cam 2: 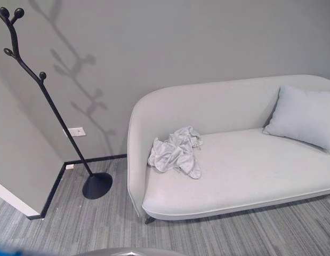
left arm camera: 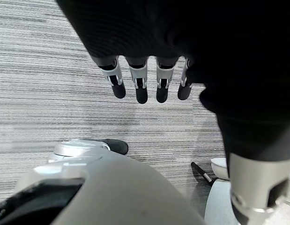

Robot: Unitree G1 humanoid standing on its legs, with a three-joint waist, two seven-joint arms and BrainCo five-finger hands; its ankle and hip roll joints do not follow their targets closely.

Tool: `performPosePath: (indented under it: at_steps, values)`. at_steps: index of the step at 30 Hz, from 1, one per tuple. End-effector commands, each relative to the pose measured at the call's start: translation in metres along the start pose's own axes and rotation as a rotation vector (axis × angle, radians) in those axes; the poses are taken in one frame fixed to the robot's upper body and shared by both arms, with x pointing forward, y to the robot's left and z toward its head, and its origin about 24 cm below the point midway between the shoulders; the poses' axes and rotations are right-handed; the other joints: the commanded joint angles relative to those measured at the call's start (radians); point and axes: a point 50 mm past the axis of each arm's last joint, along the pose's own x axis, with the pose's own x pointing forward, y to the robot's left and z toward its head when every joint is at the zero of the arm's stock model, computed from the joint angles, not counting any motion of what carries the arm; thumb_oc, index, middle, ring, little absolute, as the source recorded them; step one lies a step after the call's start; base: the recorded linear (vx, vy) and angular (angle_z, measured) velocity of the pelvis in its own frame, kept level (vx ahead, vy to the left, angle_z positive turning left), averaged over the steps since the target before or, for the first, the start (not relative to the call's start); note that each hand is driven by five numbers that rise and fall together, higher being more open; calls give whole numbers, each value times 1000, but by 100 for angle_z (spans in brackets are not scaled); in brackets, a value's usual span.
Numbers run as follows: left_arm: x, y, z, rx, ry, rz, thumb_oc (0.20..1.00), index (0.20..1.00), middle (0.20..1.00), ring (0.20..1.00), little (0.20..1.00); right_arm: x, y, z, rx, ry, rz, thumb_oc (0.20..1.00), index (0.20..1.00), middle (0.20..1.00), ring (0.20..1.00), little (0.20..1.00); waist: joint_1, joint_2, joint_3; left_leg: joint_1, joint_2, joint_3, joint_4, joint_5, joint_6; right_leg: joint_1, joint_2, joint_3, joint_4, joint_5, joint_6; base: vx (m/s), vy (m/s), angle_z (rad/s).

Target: Hang the clothes on the sofa on the clothes rack.

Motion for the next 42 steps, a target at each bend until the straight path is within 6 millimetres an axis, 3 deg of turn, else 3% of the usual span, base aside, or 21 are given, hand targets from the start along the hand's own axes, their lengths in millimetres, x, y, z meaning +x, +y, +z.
performPosePath:
  at_steps: [1, 8, 42]
  values:
    - [1, 3, 22, -54, -62, 15, 1000, 1000, 1000, 1000, 1000, 1, 16, 14, 8, -27, 27, 1000, 1000, 1000, 1000, 1000, -5, -71, 24, 50, -46, -39, -56, 12, -26, 227, -39, 52, -301, 106, 81, 0, 0, 0]
    - [1, 3, 15, -38, -35, 8, 1000, 1000, 1000, 1000, 1000, 1, 15, 12, -4, -25, 29, 1000, 1000, 1000, 1000, 1000, -5, -71, 21, 53, -46, -35, -56, 9, -25, 233, -38, 54, -309, 108, 81, 0, 0, 0]
    - [1, -2, 18, 51, -48, -12, 1000, 1000, 1000, 1000, 1000, 1, 17, 14, -37, -30, 37, 1000, 1000, 1000, 1000, 1000, -7, -70, 18, 59, -47, -34, -56, 4, -24, 241, -39, 52, -316, 109, 82, 0, 0, 0]
